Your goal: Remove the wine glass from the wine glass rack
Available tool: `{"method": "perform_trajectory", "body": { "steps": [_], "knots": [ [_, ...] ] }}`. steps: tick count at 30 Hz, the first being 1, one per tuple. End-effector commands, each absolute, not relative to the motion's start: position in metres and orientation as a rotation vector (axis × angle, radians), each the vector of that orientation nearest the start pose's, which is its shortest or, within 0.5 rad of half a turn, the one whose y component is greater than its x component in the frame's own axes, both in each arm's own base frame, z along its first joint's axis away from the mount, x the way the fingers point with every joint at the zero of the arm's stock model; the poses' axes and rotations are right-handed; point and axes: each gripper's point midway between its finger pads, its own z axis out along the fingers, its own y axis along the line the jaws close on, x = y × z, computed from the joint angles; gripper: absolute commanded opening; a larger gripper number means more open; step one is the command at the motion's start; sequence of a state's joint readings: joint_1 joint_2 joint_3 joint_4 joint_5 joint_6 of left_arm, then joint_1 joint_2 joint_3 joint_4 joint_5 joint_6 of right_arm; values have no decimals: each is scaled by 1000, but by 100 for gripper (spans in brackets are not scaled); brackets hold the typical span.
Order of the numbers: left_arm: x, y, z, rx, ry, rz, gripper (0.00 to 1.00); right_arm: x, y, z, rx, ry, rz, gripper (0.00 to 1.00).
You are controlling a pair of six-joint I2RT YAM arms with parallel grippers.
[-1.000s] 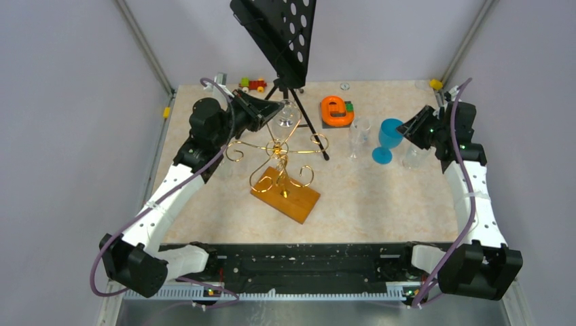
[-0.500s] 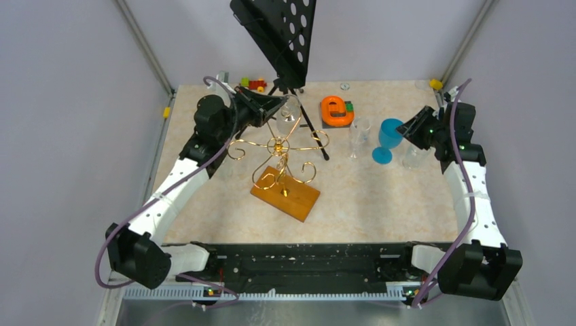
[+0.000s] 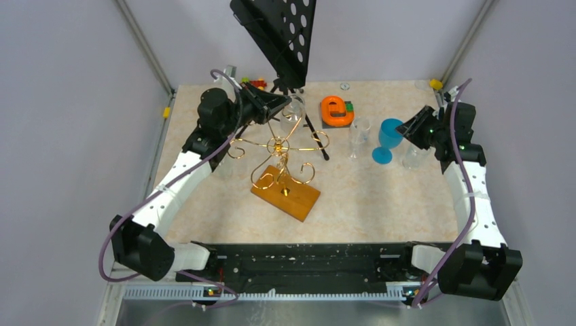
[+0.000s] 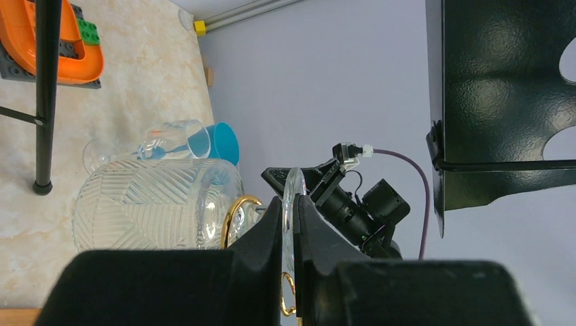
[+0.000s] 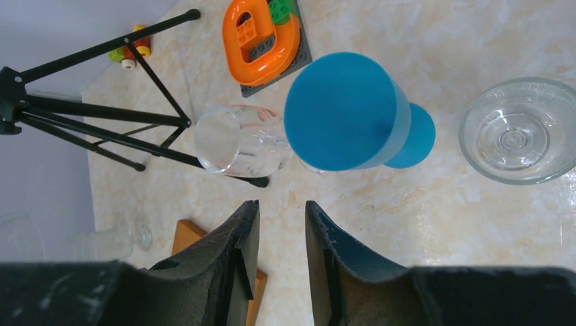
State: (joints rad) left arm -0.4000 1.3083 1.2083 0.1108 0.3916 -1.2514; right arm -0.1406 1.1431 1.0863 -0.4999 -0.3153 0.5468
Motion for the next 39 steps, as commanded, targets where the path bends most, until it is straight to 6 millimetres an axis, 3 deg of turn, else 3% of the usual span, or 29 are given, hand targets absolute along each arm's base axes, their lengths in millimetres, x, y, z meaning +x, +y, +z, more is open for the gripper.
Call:
{"method": "perform_trajectory", "body": {
  "steps": [1, 8, 13, 27, 39],
  "knots": [
    [334, -260, 445, -257, 1636, -1583, 0, 348, 25, 261, 525, 2017, 586, 33],
    [335, -274, 429, -171, 1787, -1561, 0, 349, 27, 261, 526, 2016, 597, 33],
    [336, -274, 422, -188, 1796, -1557, 0, 349, 27, 263, 522, 2014, 598, 33],
    [309, -261, 444, -150, 1731, -1550, 0, 349, 28, 263, 522, 2011, 611, 33],
    [313, -253, 427, -179, 1757, -1465, 0, 345, 33, 272, 500, 1994, 641, 42]
  ]
}}
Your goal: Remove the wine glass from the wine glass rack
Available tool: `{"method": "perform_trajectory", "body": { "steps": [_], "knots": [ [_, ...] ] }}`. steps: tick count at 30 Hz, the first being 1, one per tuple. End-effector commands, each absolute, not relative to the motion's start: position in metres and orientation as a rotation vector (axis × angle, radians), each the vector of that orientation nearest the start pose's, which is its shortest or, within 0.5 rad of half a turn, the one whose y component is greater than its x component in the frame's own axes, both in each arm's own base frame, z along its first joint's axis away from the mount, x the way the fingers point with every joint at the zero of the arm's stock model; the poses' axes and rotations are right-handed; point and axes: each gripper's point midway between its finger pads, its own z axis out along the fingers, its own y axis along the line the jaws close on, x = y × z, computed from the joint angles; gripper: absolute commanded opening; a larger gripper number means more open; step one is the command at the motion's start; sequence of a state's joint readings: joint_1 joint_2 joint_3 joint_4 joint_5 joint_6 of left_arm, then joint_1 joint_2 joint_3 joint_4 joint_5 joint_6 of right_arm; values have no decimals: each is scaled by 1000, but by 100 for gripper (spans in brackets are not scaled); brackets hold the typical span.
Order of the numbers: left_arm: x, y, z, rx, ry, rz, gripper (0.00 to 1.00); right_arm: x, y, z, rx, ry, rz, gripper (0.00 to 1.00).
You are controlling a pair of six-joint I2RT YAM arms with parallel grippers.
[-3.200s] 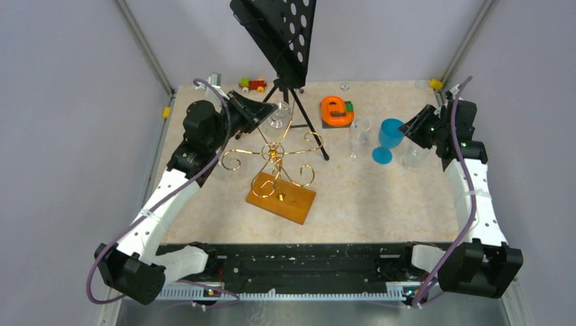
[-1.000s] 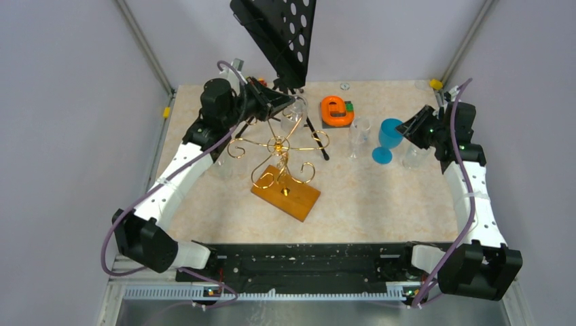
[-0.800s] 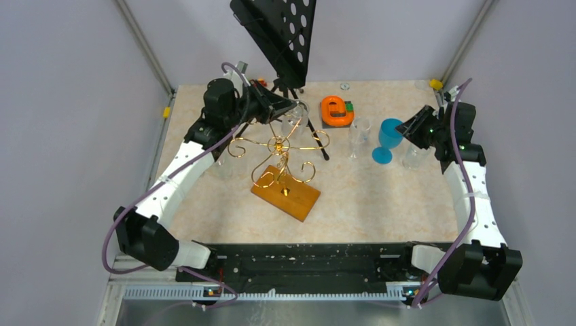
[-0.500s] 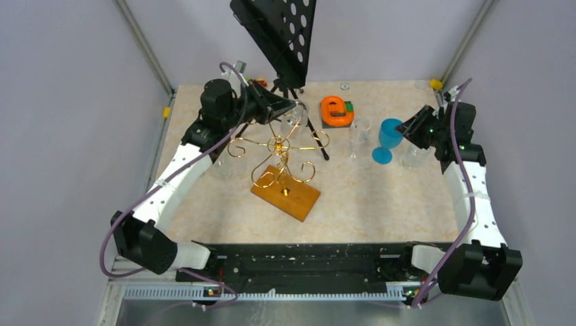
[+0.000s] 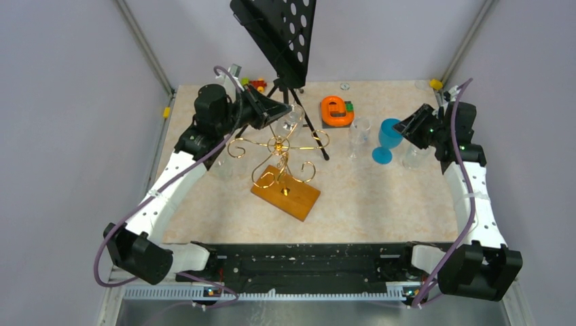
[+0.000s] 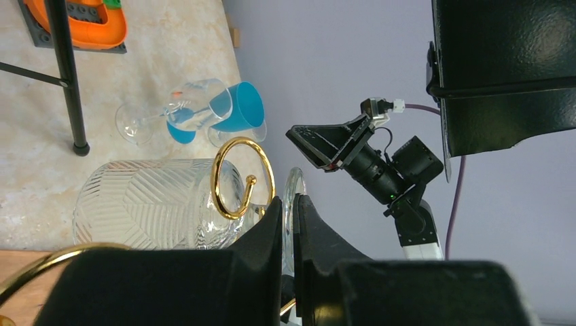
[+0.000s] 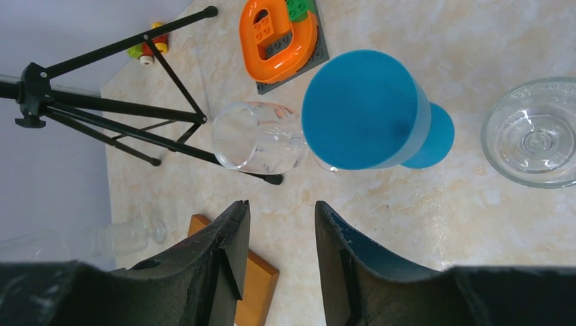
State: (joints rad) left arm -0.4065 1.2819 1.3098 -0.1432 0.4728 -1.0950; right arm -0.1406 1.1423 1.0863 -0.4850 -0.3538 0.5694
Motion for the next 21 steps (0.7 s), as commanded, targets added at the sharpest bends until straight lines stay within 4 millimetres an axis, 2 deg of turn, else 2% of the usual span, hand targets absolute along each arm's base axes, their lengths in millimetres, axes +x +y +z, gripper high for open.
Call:
{"method": "perform_trajectory", "body": {
  "steps": [1, 6, 13, 21],
  "knots": [
    [314, -253, 425, -180, 1762, -1462, 0, 345, 33, 272, 500, 1994, 641, 42],
    [312, -249, 426, -186, 1747, -1450, 0, 343, 33, 272, 500, 1997, 634, 42],
    [311, -233, 434, -216, 1710, -1369, 0, 344, 33, 273, 501, 1993, 638, 42],
    [324, -220, 438, -267, 1671, -1341, 0, 341, 33, 274, 497, 1993, 634, 42]
  ]
}}
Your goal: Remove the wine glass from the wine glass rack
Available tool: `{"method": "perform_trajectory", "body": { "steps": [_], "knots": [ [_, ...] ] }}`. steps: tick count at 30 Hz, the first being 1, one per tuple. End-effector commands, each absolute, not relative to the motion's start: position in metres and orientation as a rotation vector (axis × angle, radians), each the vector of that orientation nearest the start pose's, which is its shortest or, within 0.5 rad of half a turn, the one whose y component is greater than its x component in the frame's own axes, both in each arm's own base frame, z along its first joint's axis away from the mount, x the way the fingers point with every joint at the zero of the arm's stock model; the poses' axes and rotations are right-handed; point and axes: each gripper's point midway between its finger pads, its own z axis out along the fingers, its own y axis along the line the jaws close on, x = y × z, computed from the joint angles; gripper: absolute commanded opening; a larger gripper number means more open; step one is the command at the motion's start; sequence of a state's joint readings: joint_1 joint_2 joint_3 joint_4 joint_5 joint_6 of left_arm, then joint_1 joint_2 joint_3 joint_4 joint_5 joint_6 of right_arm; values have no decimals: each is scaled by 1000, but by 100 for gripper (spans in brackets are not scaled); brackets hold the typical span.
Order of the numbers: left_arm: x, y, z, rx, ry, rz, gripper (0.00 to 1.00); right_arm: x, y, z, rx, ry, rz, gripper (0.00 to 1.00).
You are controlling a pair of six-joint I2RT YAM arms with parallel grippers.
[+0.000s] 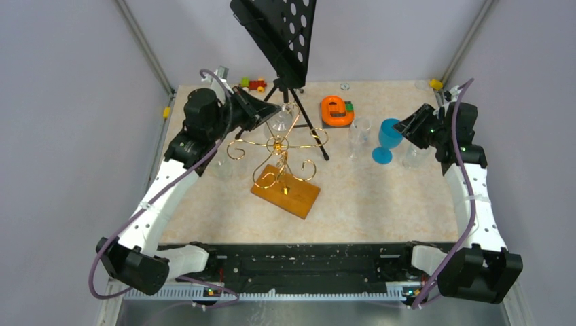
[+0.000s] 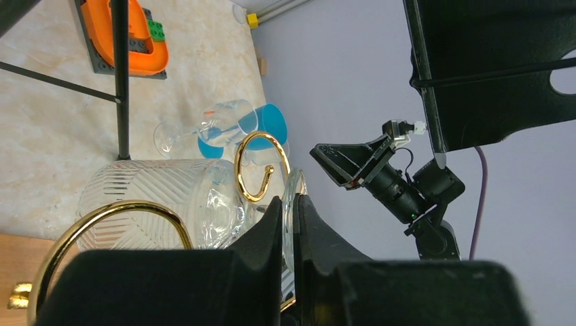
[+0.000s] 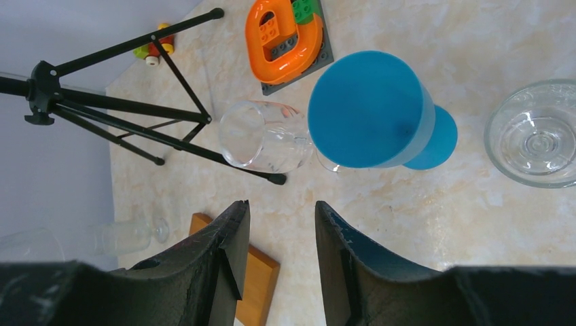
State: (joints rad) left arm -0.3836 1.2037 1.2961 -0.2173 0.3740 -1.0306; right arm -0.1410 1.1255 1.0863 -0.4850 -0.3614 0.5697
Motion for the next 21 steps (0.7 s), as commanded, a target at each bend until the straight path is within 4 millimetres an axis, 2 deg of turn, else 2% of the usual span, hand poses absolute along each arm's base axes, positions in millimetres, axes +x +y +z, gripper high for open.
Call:
{"method": "perform_trajectory", "body": {
  "steps": [1, 4, 13, 21],
  "knots": [
    [327, -217, 438, -270, 1664, -1340, 0, 341, 33, 275, 496, 1993, 633, 42],
    [334, -211, 436, -292, 1658, -1345, 0, 339, 33, 276, 493, 1991, 626, 42],
    [345, -189, 445, -360, 1556, -1406, 0, 340, 32, 278, 489, 1989, 624, 42],
    [354, -183, 454, -359, 1504, -1407, 0, 340, 33, 279, 488, 1988, 625, 42]
  ]
}}
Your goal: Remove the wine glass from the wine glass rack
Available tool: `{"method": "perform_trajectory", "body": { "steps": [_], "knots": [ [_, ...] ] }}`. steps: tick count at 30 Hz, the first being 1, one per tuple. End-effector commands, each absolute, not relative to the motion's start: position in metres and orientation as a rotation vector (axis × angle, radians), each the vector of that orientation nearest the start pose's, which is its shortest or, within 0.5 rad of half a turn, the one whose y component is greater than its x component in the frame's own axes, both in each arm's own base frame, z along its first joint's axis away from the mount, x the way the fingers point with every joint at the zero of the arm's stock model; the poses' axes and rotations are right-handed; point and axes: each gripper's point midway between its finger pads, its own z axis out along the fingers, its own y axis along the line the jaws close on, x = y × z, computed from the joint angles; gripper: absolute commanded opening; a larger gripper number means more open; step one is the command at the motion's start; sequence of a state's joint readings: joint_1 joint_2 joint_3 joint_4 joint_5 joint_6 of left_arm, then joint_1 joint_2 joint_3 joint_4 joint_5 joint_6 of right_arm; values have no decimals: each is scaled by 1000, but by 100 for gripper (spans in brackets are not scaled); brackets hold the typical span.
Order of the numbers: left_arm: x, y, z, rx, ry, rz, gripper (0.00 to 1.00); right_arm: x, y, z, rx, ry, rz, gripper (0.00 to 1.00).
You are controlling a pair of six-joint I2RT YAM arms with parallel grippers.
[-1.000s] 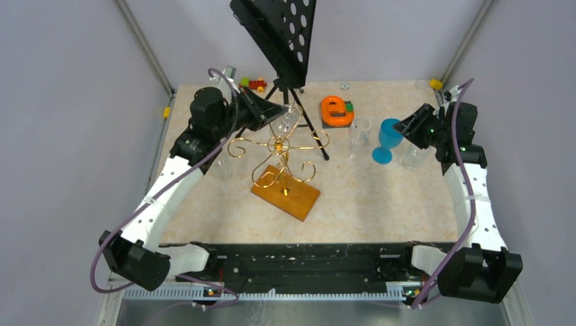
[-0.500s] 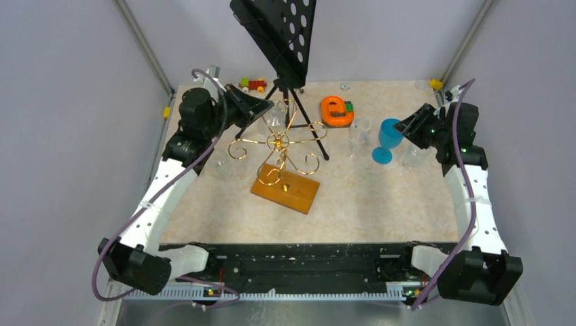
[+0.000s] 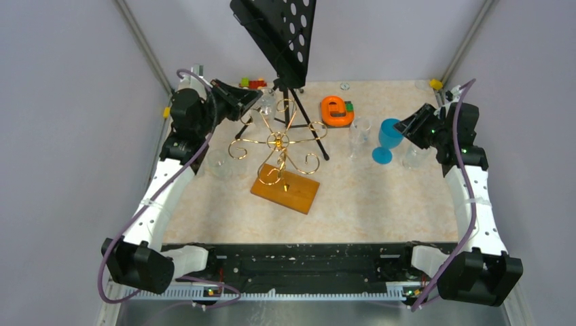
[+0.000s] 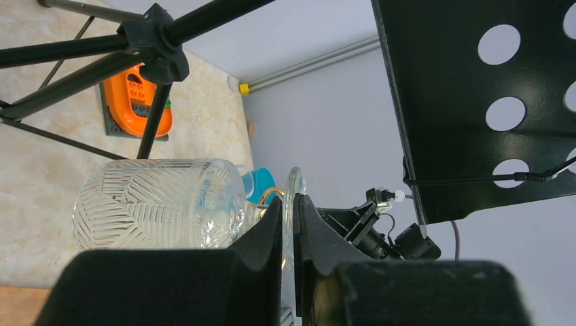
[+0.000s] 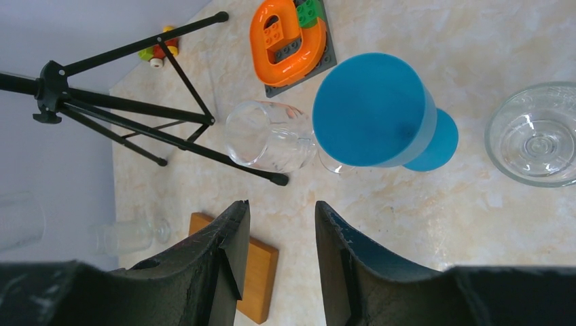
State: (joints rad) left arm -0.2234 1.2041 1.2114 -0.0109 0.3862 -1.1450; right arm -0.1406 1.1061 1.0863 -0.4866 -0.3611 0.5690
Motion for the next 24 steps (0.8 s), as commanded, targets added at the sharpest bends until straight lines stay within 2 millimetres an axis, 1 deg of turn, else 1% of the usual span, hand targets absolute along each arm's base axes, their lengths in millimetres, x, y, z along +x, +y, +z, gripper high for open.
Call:
{"method": "perform_trajectory", "body": {
  "steps": [1, 4, 8, 11, 14, 19, 24],
  "knots": [
    [355, -182, 456, -356, 1493, -1405, 0, 340, 33, 279, 489, 1989, 626, 42],
    [358, -175, 462, -347, 1461, -1378, 0, 339, 33, 280, 484, 1989, 628, 42],
    [356, -162, 473, -330, 1409, -1344, 0, 338, 36, 284, 463, 1984, 640, 49],
    [350, -156, 483, -297, 1378, -1323, 0, 337, 38, 287, 449, 1975, 650, 53],
    [343, -152, 492, -272, 1361, -1307, 0, 336, 40, 290, 437, 1969, 668, 54],
    [322, -150, 507, -229, 1355, -1288, 0, 332, 49, 296, 402, 1951, 726, 55],
    [289, -150, 529, -167, 1326, -1302, 0, 325, 64, 311, 333, 1904, 828, 56]
  ]
}}
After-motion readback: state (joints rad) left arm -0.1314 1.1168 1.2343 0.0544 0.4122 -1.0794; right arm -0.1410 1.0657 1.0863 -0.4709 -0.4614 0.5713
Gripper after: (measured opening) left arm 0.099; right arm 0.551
